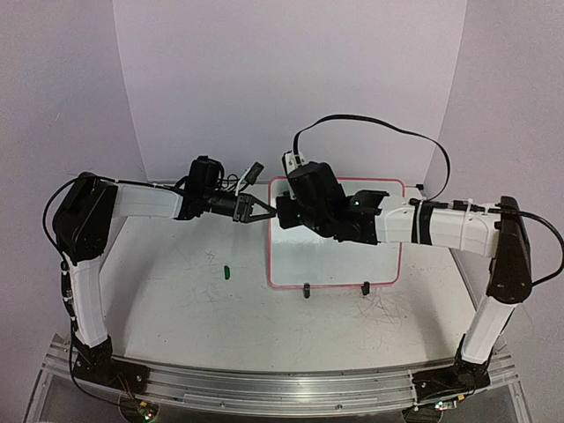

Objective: Write a sentence on the whiteboard
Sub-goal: Pick up the sentence from the whiteboard.

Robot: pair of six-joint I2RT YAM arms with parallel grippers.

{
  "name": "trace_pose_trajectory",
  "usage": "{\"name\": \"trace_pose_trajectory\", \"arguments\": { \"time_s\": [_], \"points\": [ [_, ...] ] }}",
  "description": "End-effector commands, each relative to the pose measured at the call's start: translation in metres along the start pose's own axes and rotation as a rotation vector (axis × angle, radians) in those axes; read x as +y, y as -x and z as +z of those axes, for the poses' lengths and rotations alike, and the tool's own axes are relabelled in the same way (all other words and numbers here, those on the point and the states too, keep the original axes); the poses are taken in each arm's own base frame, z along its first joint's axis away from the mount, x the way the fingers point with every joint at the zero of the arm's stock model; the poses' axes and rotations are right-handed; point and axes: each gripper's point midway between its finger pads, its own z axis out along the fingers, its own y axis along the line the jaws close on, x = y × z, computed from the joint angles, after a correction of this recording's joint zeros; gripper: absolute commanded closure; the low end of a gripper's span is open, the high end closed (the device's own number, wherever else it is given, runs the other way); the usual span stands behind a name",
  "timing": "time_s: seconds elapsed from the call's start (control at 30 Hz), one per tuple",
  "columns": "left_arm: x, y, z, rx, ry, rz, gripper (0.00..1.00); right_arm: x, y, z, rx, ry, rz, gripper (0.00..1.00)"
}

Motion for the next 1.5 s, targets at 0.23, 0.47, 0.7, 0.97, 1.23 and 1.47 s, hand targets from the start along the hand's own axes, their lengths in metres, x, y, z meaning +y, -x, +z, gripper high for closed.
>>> {"name": "trace_pose_trajectory", "arguments": {
  "time_s": [0.23,0.47,0.7,0.97,1.23,1.47],
  "points": [
    [-0.011,0.006,0.001,-0.009,-0.004,0.056,1.0,-0.002,0.006,0.009,-0.019,-0.014,0.037,1.0],
    [-0.012,0.007,0.001,-0.01,-0.003,0.06,1.0,-0.007,0.0,0.008,-0.009,-0.024,0.051,1.0],
    [-0.011,0.006,0.001,-0.01,0.001,0.059,1.0,-0.01,-0.007,0.004,0.007,-0.019,0.066,1.0],
    [-0.012,0.007,0.001,-0.011,0.001,0.061,1.0,-0.016,-0.019,-0.001,0.027,-0.027,0.075,1.0],
    [-0.012,0.006,0.001,-0.01,0.001,0.061,1.0,-0.016,-0.022,-0.004,0.034,-0.017,0.084,1.0],
    [-0.011,0.005,0.002,-0.008,0.002,0.058,1.0,-0.01,0.013,-0.024,-0.038,0.064,0.137,1.0]
  ]
}}
